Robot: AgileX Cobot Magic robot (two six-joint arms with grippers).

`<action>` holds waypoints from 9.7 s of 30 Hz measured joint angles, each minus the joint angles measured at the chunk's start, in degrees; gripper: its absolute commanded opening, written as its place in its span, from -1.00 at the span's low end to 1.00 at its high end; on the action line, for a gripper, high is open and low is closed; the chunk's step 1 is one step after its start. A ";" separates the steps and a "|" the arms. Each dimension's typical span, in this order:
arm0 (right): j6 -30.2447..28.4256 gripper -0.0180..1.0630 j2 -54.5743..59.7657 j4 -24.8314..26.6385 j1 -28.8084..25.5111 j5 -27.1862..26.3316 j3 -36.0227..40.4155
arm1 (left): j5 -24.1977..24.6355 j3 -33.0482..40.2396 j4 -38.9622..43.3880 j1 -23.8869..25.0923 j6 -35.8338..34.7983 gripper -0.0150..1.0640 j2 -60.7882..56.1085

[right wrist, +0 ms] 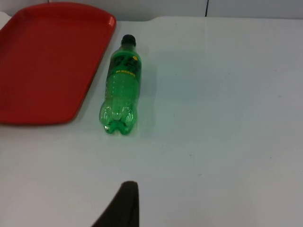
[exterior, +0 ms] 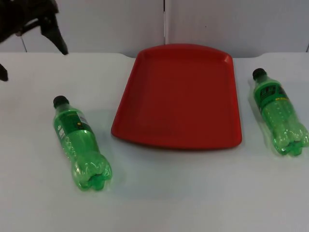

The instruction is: Place the bottle upright on the tray.

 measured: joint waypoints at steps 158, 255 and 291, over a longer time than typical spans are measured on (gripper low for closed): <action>0.00 0.98 0.00 0.00 0.00 0.00 0.00 | -82.87 -8.57 31.71 -17.43 0.67 -0.98 11.70; 0.00 0.98 0.00 0.00 0.00 0.00 0.00 | -96.09 -19.49 24.85 -17.55 7.26 0.97 45.92; 0.00 0.98 0.00 0.00 0.00 0.00 0.00 | -89.53 13.26 12.23 -17.55 9.87 0.97 23.91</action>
